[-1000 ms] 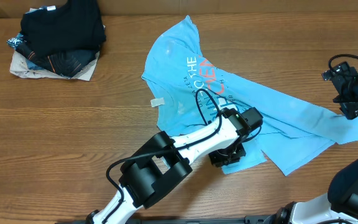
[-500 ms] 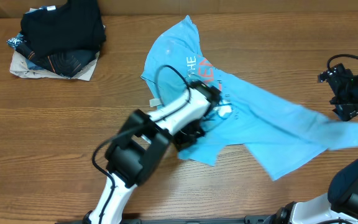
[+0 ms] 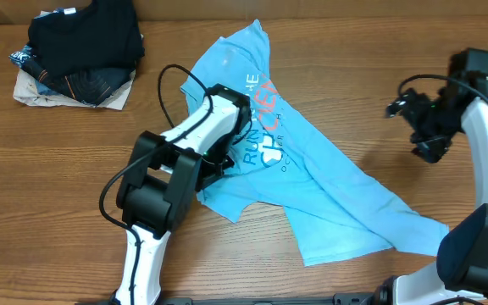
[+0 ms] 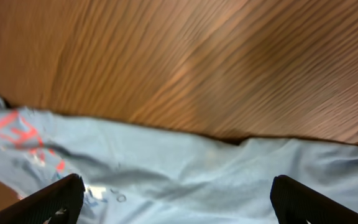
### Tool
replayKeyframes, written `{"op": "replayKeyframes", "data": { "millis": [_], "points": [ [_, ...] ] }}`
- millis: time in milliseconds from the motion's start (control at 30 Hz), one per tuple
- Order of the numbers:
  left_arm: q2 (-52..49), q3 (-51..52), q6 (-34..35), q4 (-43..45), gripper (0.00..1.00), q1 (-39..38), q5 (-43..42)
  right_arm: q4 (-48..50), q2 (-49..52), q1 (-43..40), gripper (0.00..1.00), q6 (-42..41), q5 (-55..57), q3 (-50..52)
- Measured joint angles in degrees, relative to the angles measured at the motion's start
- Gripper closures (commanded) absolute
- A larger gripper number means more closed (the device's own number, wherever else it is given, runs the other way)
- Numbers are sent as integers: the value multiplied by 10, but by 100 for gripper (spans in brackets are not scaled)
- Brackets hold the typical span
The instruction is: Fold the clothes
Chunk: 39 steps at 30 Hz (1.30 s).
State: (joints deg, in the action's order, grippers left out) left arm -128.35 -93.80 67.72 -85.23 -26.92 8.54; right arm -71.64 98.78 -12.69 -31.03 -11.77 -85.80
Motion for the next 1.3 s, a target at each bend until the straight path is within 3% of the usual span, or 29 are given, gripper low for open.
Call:
{"op": "replayKeyframes", "data": {
  "millis": [100, 200, 300, 500, 900, 1300],
  "points": [
    [3, 0, -2, 5, 96, 18, 4, -9, 0, 36, 0, 13, 0, 0],
    [14, 0, -2, 6, 96, 35, 7, -10, 0, 67, 17, 35, 0, 0],
    [29, 0, -4, 6, 96, 46, 12, -18, 0, 93, 25, 65, -2, 0],
    [39, 0, -4, 6, 95, 49, 18, -43, 0, 153, 23, 111, 0, 13],
    [39, 0, -9, 8, 95, 49, 21, 24, 0, 293, 25, 122, -1, 182],
    [39, 0, -9, 8, 94, 49, 21, 119, 0, 319, 23, 100, 0, 253]
  ]
}}
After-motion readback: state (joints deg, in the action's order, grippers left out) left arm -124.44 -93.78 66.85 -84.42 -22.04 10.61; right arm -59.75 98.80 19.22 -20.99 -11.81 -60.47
